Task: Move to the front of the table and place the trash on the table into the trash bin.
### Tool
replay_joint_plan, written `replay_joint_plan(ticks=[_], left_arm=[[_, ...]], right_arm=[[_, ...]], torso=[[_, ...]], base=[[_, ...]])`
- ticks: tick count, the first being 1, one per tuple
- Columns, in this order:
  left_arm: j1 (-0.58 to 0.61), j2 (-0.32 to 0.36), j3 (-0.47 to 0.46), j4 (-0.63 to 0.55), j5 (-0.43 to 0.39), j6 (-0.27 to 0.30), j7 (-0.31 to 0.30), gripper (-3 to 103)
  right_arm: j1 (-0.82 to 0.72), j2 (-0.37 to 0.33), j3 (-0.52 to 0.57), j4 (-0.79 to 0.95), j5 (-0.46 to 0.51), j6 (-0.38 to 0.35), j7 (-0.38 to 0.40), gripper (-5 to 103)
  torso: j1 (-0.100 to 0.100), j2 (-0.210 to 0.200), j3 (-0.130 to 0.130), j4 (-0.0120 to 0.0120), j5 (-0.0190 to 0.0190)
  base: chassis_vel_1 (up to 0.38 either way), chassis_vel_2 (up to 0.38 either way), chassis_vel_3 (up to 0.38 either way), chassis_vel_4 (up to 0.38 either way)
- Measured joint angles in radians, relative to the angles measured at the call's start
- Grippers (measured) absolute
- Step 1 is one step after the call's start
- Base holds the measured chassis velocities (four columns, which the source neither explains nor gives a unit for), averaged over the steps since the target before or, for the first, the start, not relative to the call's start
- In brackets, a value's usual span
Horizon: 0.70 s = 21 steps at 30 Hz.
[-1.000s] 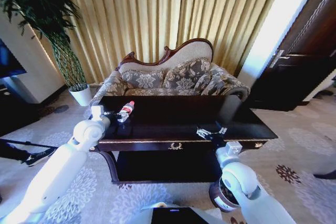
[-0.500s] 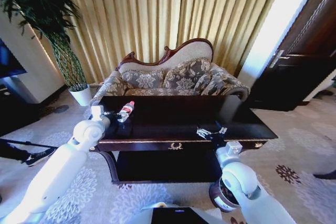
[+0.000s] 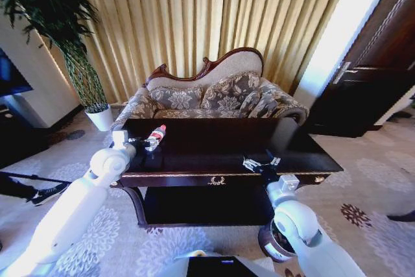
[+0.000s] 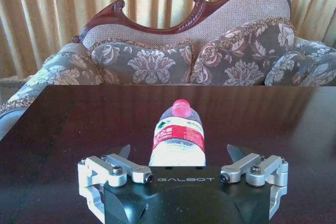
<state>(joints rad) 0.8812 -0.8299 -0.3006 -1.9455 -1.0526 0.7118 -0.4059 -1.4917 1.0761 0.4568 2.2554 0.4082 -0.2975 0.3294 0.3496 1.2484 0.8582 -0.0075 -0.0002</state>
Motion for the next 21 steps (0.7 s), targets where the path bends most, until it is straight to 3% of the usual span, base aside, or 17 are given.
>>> replay_joint_plan(ticks=[21], left_arm=[[0.026,-0.032,0.001,0.021,0.018,-0.001,0.017,100]], right_arm=[[0.031,-0.005,0.027,-0.017,0.035,-0.003,0.0,100]], torso=[[0.0,0.0,0.0,0.0,0.0]], base=[[0.0,0.0,0.0,0.0]])
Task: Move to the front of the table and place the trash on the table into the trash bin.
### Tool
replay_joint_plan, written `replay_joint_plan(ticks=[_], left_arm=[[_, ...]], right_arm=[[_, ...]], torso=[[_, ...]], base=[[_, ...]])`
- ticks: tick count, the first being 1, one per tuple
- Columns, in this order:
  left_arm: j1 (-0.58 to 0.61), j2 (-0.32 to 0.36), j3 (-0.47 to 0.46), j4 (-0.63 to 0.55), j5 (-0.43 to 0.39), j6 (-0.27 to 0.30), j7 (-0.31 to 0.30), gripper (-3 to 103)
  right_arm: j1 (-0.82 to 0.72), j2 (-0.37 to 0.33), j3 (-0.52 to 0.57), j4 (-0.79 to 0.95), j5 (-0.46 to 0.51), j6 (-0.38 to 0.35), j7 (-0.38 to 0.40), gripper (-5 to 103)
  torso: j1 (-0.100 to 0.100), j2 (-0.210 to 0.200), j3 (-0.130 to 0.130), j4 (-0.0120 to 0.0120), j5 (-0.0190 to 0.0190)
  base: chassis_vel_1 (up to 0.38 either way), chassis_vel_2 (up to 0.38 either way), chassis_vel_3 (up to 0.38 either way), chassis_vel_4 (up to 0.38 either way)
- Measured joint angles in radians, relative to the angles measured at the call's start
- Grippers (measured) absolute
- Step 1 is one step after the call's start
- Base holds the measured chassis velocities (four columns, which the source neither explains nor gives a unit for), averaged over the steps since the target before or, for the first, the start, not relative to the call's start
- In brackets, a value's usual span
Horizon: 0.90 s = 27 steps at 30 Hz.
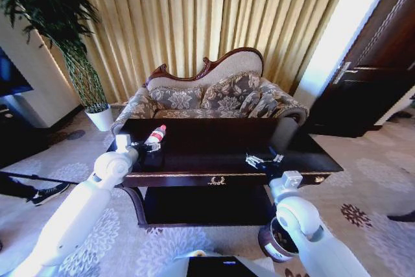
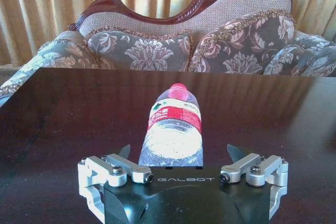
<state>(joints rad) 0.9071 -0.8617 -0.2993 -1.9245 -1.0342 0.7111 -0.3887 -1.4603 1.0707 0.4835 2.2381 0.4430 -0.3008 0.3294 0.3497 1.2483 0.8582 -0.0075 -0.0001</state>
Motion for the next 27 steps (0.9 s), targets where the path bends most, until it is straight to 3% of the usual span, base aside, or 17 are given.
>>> replay_joint_plan(ticks=[27], left_arm=[[-0.003,-0.001,0.004,0.003,0.0,0.001,0.002,100]], right_arm=[[0.003,-0.002,0.002,0.001,0.003,0.0,0.0,100]], torso=[[0.0,0.0,0.0,0.0,0.0]], base=[[0.0,0.0,0.0,0.0]])
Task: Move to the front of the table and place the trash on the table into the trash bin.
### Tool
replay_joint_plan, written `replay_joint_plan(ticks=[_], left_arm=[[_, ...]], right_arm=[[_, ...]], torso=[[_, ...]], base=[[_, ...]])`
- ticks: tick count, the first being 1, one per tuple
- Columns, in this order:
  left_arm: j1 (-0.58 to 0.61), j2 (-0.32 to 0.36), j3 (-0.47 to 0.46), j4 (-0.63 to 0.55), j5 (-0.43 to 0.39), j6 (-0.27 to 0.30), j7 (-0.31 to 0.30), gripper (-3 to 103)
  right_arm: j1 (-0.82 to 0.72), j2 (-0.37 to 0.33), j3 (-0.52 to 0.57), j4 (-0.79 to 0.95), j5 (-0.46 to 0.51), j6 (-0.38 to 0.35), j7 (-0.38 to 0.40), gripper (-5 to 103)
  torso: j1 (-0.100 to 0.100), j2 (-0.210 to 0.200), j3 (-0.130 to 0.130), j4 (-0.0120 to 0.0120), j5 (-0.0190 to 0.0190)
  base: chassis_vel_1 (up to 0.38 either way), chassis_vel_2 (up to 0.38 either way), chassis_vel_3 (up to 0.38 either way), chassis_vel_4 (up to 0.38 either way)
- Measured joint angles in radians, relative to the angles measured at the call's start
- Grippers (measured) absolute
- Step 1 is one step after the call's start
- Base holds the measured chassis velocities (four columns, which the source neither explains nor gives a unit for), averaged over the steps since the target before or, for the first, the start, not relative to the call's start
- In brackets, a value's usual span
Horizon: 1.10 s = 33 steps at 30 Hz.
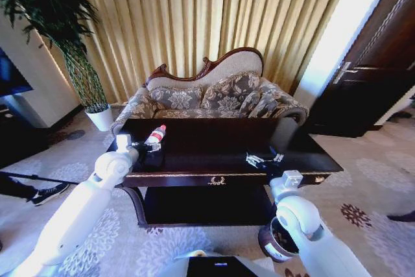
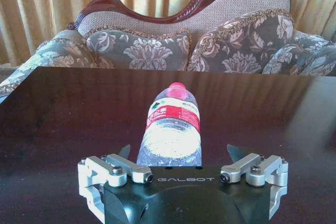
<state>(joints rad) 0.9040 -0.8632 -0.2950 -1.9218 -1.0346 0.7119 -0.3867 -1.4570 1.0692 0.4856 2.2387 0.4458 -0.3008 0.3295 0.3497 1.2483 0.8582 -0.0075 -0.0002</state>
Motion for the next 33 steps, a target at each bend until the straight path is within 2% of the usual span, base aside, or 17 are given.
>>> replay_joint_plan(ticks=[33], left_arm=[[0.013,0.002,-0.013,-0.001,-0.001,0.0,0.01,100]], right_arm=[[0.003,0.0,-0.004,-0.011,0.008,0.0,0.0,100]], torso=[[0.0,0.0,0.0,0.0,0.0]], base=[[0.0,0.0,0.0,0.0]])
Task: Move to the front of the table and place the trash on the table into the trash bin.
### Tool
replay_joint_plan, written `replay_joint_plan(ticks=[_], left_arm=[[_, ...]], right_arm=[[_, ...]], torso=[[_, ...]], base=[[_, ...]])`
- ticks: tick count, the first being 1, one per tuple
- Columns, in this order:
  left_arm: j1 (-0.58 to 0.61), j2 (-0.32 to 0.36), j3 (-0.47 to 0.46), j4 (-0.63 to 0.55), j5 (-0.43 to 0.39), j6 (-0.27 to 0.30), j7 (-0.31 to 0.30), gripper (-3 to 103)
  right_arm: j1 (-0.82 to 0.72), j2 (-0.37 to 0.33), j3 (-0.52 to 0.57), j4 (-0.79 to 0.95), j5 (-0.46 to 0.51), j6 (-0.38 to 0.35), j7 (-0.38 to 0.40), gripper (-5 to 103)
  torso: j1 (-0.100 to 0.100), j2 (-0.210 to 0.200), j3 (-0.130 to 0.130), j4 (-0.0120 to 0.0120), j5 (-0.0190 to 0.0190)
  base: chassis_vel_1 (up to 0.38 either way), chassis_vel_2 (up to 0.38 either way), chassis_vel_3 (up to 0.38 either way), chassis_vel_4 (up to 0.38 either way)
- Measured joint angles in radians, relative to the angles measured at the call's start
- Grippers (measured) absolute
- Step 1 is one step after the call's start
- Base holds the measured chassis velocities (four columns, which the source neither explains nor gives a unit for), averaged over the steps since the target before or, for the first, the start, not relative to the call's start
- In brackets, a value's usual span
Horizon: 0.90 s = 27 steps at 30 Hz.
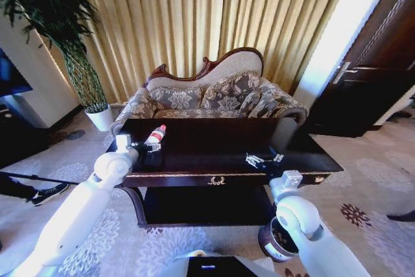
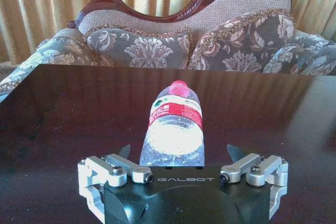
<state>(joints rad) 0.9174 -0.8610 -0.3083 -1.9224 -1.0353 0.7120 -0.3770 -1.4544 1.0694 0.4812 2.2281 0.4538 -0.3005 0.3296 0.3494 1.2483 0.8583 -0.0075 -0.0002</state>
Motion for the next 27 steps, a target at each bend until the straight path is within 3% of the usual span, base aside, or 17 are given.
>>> replay_joint_plan(ticks=[11,27], left_arm=[[0.016,0.01,-0.023,-0.016,-0.004,0.0,0.01,100],[0.031,0.016,-0.038,-0.021,-0.004,0.0,0.014,100]], right_arm=[[0.033,-0.064,0.026,-0.038,0.056,0.001,-0.002,100],[0.052,-0.087,0.029,-0.042,0.093,0.001,-0.002,100]], torso=[[0.0,0.0,0.0,0.0,0.0],[0.0,0.0,0.0,0.0,0.0001]], base=[[0.0,0.0,0.0,0.0],[0.0,0.0,0.0,0.0]])
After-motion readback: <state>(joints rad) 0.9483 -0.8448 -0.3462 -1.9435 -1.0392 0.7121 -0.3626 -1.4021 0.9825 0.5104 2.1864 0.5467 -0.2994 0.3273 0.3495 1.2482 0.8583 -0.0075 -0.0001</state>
